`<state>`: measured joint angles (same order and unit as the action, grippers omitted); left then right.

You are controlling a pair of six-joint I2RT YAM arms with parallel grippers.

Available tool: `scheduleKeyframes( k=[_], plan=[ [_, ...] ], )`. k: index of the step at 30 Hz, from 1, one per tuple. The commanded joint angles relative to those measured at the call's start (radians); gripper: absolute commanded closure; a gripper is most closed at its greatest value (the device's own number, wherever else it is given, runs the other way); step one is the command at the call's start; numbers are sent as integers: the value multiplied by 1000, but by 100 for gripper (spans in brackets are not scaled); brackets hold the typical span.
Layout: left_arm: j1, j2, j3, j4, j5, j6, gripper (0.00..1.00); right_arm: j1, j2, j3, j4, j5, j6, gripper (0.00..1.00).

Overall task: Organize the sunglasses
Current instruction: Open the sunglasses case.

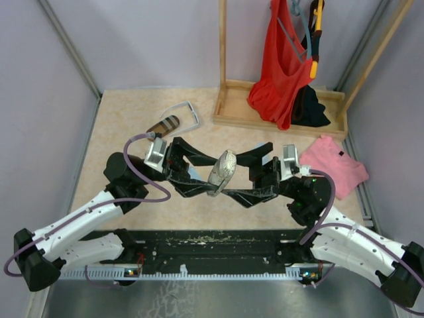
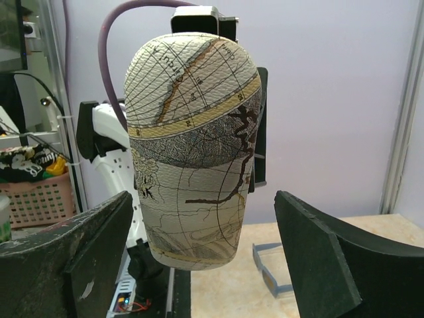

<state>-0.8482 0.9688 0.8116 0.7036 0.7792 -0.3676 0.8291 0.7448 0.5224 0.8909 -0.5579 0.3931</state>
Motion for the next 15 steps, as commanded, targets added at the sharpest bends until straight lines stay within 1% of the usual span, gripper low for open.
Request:
scheduleKeyframes(
  k=[1, 12, 15],
  plan=[
    [3, -2, 38, 53, 14, 1, 100, 10, 1, 48, 57, 4, 1, 13],
    [3, -4, 38, 42, 5, 14, 100, 11, 45, 52, 98, -7, 45, 19],
    [3, -4, 39, 37, 5, 21, 100, 10, 50, 54, 102, -11, 53, 24]
  ],
)
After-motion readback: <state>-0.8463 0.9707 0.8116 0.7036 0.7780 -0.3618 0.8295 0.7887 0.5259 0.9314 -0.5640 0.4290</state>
